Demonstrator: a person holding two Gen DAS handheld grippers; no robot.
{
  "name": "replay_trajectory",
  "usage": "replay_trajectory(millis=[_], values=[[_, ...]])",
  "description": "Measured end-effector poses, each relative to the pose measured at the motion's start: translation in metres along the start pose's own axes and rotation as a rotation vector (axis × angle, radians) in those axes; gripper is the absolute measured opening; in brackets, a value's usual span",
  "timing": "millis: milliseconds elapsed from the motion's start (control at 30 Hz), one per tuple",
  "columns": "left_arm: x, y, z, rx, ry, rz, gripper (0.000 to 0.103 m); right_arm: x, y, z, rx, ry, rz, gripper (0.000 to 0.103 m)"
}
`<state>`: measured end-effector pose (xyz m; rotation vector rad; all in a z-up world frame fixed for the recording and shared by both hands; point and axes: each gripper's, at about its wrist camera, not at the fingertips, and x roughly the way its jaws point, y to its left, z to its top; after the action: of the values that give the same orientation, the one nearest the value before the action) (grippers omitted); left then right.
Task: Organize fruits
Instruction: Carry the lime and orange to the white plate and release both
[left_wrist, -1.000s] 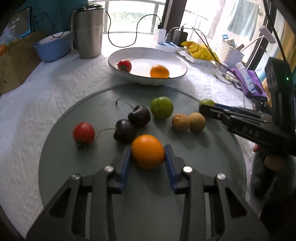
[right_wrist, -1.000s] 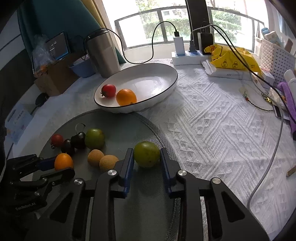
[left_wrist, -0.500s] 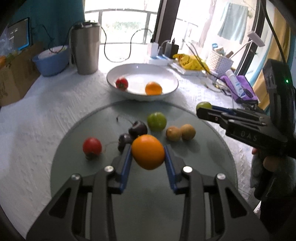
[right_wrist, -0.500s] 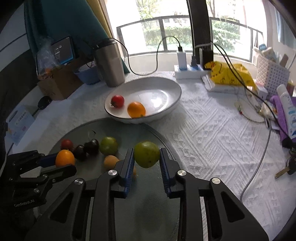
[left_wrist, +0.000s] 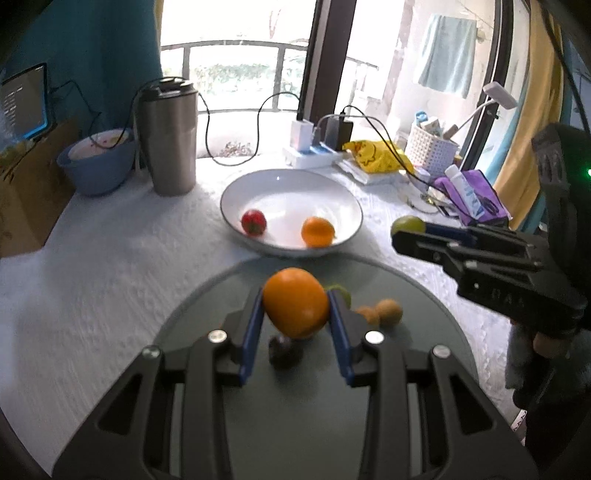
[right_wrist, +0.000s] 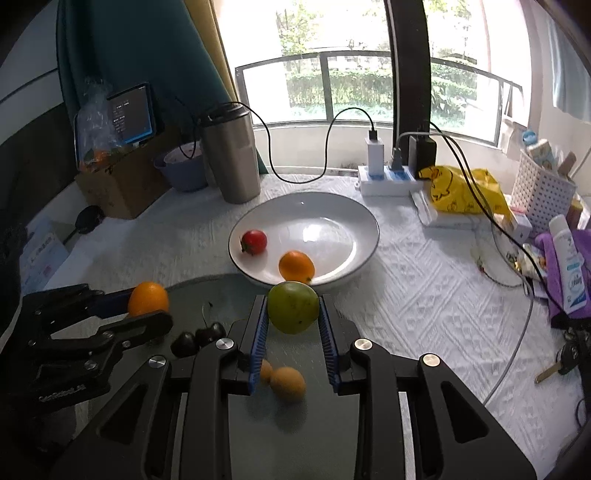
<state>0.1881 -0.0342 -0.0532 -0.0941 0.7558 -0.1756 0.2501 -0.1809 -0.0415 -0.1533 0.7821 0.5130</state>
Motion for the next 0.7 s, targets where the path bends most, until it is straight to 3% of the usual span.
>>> replay_trajectory(millis=[267,700], values=[[0.021,0.014,0.033,0.026,-0.027,-0.018,0.036,0.013,0.007,0.02,-0.025,0.001,-0.023,0.029],[0.065,0.038,0.071,0.025,-0.016,-0.013,0.036,0.05,-0.014,0.054,-0.027,0.002,-0.054,0.029]])
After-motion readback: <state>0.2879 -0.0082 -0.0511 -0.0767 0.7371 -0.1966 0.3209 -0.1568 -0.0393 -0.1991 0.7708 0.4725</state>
